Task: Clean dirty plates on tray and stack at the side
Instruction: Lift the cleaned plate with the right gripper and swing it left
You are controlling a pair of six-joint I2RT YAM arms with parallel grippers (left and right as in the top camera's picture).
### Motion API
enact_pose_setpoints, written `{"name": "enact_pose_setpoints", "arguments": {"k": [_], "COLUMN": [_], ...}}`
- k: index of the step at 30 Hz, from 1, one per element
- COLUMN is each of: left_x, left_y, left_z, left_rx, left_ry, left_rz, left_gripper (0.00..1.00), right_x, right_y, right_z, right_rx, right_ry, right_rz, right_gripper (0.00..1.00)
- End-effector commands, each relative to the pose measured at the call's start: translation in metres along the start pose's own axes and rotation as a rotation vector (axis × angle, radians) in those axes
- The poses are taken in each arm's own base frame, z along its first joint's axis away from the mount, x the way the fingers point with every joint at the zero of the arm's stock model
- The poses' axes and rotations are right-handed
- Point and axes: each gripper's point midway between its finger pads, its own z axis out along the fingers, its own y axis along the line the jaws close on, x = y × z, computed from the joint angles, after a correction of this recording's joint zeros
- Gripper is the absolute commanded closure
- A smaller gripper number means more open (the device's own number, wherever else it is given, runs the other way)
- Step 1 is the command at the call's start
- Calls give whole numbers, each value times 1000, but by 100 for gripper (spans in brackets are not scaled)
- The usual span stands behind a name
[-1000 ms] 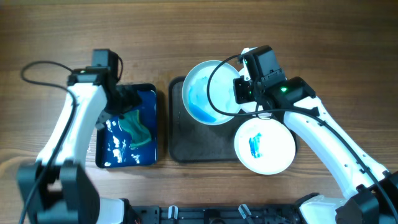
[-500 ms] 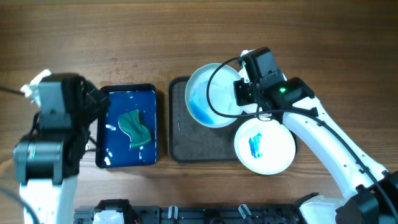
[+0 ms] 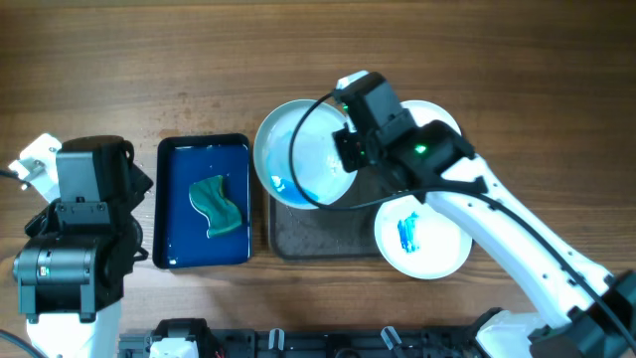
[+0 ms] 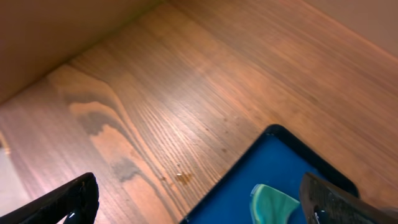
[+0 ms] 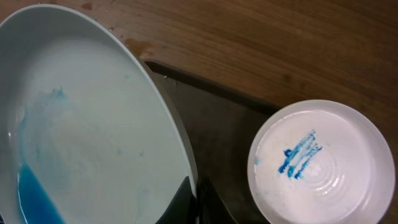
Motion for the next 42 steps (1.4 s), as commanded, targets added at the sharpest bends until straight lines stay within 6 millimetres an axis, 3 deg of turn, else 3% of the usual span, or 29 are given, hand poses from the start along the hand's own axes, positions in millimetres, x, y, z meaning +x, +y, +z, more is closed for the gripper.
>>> {"name": "enact_pose_setpoints", "arguments": {"k": [1, 6, 15, 24, 37, 42], "left_x": [-9, -10, -9, -2, 5, 5], "left_y": [23, 38, 69, 93, 96, 96], "left_z": [-4, -12, -43, -63, -62, -62], "left_rx": [-107, -137, -95, -63, -72, -72], "left_ry": [-62, -96, -179, -229, -201, -201], "left_rz": [-93, -186, -264, -325, -301, -301], "left_gripper": [0, 0, 0, 0, 0, 0], "right_x": [-1, 0, -28, -50, -85, -90], "right_y": [21, 56, 111, 139, 163, 170], "right_z": [18, 33, 39, 29, -3, -1], "right_rx": [-7, -45, -113, -72, 116, 236], "right_ry": [30, 53, -48, -203, -446, -492], "right_rz": [-29, -92, -147, -206, -406, -523], "right_gripper": [95, 95, 95, 95, 95, 95]}}
